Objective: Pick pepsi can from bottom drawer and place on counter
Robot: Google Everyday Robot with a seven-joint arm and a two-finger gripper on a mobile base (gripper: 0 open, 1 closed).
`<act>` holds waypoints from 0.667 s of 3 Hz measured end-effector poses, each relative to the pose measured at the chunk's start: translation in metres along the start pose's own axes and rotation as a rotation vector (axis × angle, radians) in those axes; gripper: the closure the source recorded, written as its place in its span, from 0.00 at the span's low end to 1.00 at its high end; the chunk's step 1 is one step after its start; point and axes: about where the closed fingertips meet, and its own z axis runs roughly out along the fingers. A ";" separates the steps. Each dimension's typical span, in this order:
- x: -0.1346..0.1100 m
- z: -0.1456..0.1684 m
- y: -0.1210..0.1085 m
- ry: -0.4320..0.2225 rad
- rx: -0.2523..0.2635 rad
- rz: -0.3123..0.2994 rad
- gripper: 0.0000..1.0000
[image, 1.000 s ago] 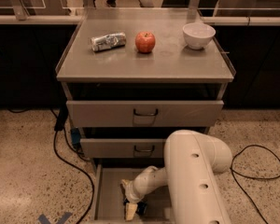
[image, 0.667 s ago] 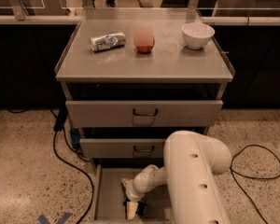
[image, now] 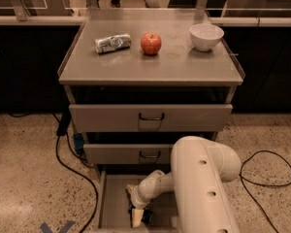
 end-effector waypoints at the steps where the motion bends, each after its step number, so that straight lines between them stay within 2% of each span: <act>1: 0.002 0.007 -0.009 0.002 -0.003 -0.010 0.00; 2: 0.010 0.030 -0.035 0.003 -0.025 -0.045 0.00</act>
Offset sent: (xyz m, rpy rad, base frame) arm 0.1058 0.0142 -0.0499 -0.0142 -0.0183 0.1030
